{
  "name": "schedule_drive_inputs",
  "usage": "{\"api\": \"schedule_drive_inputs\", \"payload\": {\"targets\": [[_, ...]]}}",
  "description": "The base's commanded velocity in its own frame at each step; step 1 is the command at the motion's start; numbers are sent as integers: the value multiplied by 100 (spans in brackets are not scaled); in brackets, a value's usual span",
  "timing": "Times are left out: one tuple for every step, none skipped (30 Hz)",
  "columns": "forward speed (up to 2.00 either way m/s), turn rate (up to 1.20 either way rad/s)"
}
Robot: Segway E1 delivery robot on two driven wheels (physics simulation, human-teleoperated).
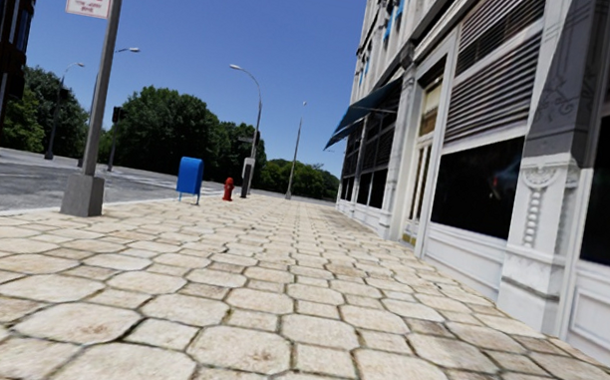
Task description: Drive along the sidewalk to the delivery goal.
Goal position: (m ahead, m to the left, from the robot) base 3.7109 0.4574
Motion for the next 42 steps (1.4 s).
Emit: {"api": "schedule_drive_inputs", "payload": {"targets": [[154,0],[154,0],[154,0],[154,0],[154,0],[154,0],[154,0],[154,0],[200,0],[200,0],[200,0],[200,0],[200,0],[200,0],[200,0],[200,0],[200,0],[200,0],[200,0],[200,0],[200,0],[200,3],[200,13],[200,19],[200,21],[200,21],[200,22],[200,22],[200,22],[200,22],[200,22],[200,22],[200,23],[200,23],[200,23],[200,23],[200,23],[200,23],[200,23],[196,25],[187,27],[179,31]]}}
